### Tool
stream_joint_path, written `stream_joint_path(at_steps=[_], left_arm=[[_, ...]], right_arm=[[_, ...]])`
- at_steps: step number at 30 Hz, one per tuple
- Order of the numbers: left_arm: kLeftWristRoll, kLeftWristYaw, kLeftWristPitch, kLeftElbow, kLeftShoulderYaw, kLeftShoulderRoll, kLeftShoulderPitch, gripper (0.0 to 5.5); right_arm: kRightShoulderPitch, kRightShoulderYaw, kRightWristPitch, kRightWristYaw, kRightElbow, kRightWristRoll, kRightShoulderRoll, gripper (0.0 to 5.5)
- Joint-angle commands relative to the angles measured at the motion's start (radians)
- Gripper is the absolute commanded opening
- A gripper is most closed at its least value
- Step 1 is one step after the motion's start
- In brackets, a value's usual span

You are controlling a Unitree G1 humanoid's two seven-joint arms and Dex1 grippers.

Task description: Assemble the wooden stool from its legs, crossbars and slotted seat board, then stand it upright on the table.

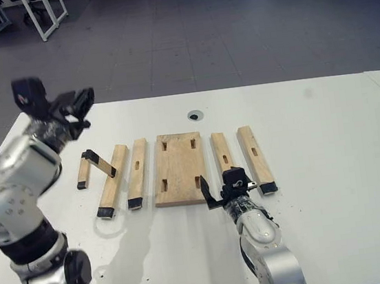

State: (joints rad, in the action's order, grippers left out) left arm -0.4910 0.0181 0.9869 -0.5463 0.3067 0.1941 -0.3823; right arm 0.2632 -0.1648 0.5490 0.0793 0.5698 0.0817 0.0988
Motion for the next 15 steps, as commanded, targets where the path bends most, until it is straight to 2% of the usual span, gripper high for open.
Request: stream_joint_path(at_steps=[1, 3, 6, 15], left_arm=[[0.107, 0.105, -0.386, 0.074, -0.053, -0.045, 0.224, 2.4], [0.13, 0.139, -0.524, 0.125, -0.069, -0.062, 0.252, 2.4], [0.119, 0.162, -0.606, 0.16, -0.083, -0.074, 0.223, 2.4], [0.047, 0.132, -0.611, 0.244, -0.056, -0.06, 0.026, 2.4]], right_arm=[[-0.029, 0.026, 0.009, 0.019, -0.022, 0.01, 0.013, 4.75], [-0.036, 0.028, 0.009, 0.025, -0.027, 0.007, 0.014, 4.75], [-0.041, 0.029, 0.007, 0.031, -0.032, 0.005, 0.015, 4.75], [-0.061, 0.027, 0.017, 0.038, -0.041, 0.001, 0.019, 4.75]])
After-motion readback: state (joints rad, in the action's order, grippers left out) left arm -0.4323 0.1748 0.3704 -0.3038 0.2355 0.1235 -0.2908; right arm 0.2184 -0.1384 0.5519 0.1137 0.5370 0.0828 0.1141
